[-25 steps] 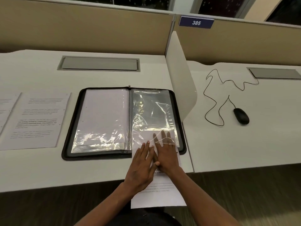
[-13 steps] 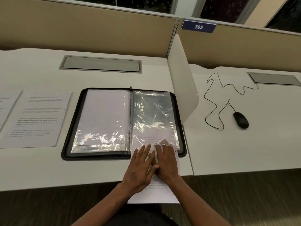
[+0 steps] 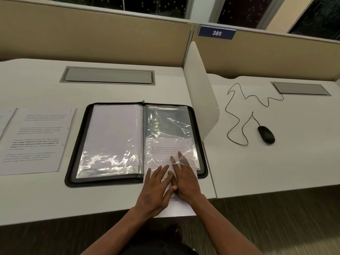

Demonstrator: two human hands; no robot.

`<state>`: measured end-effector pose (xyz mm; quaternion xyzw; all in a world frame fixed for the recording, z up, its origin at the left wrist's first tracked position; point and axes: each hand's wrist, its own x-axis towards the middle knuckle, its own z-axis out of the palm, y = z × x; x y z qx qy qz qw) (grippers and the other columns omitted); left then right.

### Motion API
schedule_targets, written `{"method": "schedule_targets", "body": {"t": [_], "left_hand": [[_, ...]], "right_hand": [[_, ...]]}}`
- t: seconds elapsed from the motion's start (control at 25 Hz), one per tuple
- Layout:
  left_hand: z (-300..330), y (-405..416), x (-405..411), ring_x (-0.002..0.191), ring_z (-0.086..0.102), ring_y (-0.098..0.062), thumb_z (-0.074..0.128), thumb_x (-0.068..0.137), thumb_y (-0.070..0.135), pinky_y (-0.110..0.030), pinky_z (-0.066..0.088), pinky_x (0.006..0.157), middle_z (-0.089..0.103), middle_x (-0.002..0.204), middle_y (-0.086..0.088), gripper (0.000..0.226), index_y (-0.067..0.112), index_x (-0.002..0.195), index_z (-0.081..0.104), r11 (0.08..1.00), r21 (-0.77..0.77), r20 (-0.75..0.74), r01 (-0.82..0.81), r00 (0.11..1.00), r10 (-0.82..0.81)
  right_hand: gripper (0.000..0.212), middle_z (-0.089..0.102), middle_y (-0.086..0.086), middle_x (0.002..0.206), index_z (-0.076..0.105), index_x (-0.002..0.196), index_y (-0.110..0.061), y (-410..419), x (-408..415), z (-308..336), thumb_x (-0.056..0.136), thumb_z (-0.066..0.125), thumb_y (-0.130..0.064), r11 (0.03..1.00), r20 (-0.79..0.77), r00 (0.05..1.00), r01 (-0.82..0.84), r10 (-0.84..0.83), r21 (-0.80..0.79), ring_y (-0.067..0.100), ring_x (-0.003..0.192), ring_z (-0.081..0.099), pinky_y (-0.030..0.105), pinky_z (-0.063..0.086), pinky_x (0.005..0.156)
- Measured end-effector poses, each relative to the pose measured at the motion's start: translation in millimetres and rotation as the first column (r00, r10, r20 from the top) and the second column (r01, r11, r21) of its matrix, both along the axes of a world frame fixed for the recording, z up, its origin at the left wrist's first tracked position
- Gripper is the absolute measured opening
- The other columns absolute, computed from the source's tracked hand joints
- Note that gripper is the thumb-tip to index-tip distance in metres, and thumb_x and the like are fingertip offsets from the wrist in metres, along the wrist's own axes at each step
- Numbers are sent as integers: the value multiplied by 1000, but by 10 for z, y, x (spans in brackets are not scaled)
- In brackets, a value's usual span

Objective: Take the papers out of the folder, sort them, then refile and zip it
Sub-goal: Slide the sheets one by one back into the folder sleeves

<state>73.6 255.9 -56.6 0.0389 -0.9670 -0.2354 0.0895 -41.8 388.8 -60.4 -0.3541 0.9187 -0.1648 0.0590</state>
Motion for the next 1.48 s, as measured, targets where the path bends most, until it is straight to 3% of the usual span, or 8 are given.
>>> {"method": "schedule_targets", "body": {"t": [0.28, 0.52, 0.72, 0.88, 1.0, 1.08, 1.28, 1.48], "left_hand": [[5, -47, -9, 150, 25, -19, 35, 103, 55, -44, 13, 122, 32, 160, -5, 55, 22, 143, 53, 999, 35, -39, 33, 999, -31], [54, -191, 30, 150, 22, -13, 43, 102, 46, -44, 14, 122, 33, 160, 0, 42, 30, 139, 52, 992, 101, -68, 79, 995, -72], [50, -264, 2, 148, 26, -13, 45, 102, 44, -43, 17, 123, 37, 157, 1, 39, 30, 137, 54, 986, 91, -104, 139, 986, -130], [67, -321, -43, 139, 38, -13, 55, 99, 35, -44, 30, 118, 48, 148, 0, 23, 28, 119, 61, 983, 122, -187, 136, 976, -112], [115, -362, -96, 132, 44, -16, 63, 94, 31, -41, 42, 108, 52, 139, -3, 21, 23, 113, 61, 989, 132, -249, 70, 968, -35], [89, -379, -145, 135, 41, -17, 63, 93, 36, -39, 38, 113, 47, 144, -2, 36, 23, 126, 57, 995, 102, -206, 22, 979, -1], [-81, -405, -263, 151, 21, -19, 51, 95, 50, -39, 13, 124, 32, 160, 0, 58, 25, 147, 45, 1000, 24, -52, -1, 999, 3], [-103, -317, -349, 144, 36, -23, 46, 94, 48, -48, 28, 119, 49, 149, 1, 50, 25, 137, 57, 998, -36, 17, -47, 999, 47]], "right_hand": [[60, 16, 10, 167, 18, 160, -22, -174, -210, 66, 105, 30, -43, 994, -12, 995, 99, -99, 40, 26, 155, 12, 37, 2, 126], [46, 62, 12, 131, 60, 129, -15, -102, 155, 11, 92, 55, -42, 993, -151, 983, 95, -105, -69, 30, 124, 56, 49, 46, 107], [58, 49, 11, 149, 43, 150, -16, -163, 191, -17, 101, 39, -47, 993, -130, 984, 122, -121, 0, 28, 139, 43, 48, 33, 116], [49, 59, 11, 138, 61, 131, -11, -140, 240, -9, 96, 48, -43, 987, -117, 984, 121, -133, -109, 26, 137, 45, 53, 41, 110], [60, 33, 4, 162, 35, 155, -19, -47, 312, -57, 104, 35, -51, 997, -77, 996, 49, -54, -57, 20, 150, 26, 48, 24, 122], [67, 16, 1, 168, 20, 160, -22, -21, 253, -87, 104, 29, -57, 999, -46, 999, 21, -24, -48, 18, 155, 11, 42, 12, 126], [59, 38, 5, 157, 43, 149, -19, 128, 308, -63, 99, 50, -50, 991, -57, 996, 60, -67, -116, 22, 148, 31, 47, 31, 120], [62, 20, 1, 167, 27, 158, -23, 142, 155, -43, 105, 28, -54, 1000, -44, 999, 14, -15, -18, 17, 155, 9, 42, 13, 124]]}}
